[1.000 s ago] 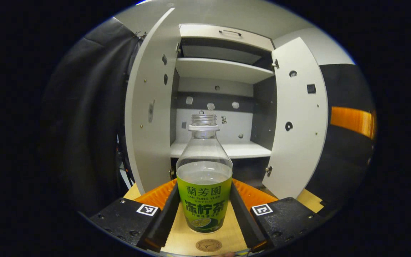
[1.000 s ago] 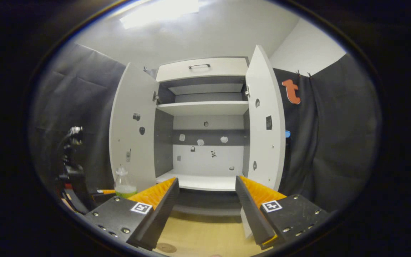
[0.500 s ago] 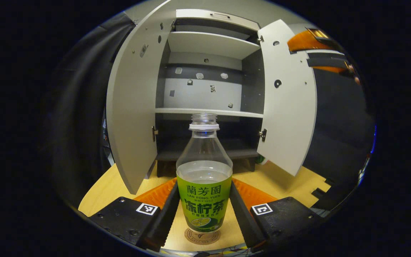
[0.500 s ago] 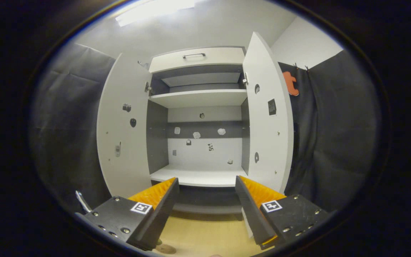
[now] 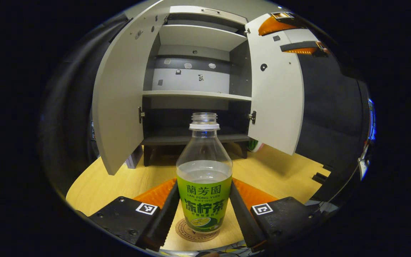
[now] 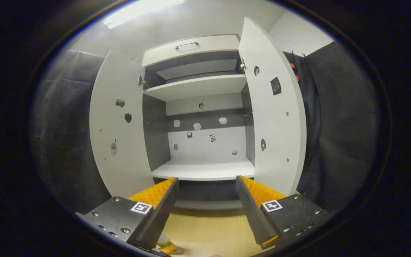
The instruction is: Grasp the bottle in the cabinet with the left hand and place it on the coaster, then close the right door with the right hand and the left door with the left hand.
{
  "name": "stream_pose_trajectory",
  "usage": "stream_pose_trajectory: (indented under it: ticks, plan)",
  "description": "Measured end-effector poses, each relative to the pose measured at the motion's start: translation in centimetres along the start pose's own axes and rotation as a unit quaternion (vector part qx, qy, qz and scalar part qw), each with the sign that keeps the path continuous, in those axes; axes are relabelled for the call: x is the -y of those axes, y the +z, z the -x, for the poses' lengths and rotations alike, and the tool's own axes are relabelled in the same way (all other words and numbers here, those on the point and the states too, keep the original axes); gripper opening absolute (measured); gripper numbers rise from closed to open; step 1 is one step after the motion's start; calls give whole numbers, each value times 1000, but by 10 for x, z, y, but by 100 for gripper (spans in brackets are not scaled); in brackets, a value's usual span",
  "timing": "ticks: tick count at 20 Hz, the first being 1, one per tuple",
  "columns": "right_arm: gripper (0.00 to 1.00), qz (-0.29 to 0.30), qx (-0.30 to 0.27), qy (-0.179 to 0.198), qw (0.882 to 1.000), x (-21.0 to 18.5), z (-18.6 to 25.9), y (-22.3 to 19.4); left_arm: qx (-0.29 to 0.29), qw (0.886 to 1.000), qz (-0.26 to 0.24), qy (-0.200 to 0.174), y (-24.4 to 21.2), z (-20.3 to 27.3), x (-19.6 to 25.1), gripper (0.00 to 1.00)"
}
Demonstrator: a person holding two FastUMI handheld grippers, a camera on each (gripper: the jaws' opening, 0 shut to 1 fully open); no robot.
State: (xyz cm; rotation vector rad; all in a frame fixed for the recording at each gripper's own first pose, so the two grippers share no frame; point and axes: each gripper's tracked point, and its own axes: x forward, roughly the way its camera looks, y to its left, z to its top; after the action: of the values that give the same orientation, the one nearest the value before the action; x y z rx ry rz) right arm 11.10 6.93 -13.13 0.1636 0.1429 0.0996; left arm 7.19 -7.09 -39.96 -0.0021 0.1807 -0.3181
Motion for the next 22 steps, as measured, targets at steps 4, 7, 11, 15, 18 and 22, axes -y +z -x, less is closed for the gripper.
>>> stream_pose_trajectory:
  ticks: [4, 7, 11, 15, 18, 22]
  plan:
    - [96, -3, 9, 5, 1000, -3, -6, 5, -1, 999, -38, -6, -22, -4, -1, 81]
    - [94, 8, 9, 16, 1000, -8, -4, 5, -10, 998, -62, -10, -32, -3, 1, 82]
    - [94, 17, 4, 22, 1000, -7, 5, 1, -23, 997, -75, 1, -24, 9, -3, 86]
    - [96, 19, -3, 9, 1000, 7, 17, -1, -26, 998, -48, -7, -6, 18, -1, 87]
    - [94, 26, 3, -1, 1000, 21, 31, 6, -24, 999, -39, -8, 15, 25, -2, 88]
    - [96, 48, 7, -22, 999, 41, 49, 11, -11, 1000, -28, -9, 59, 33, 0, 88]
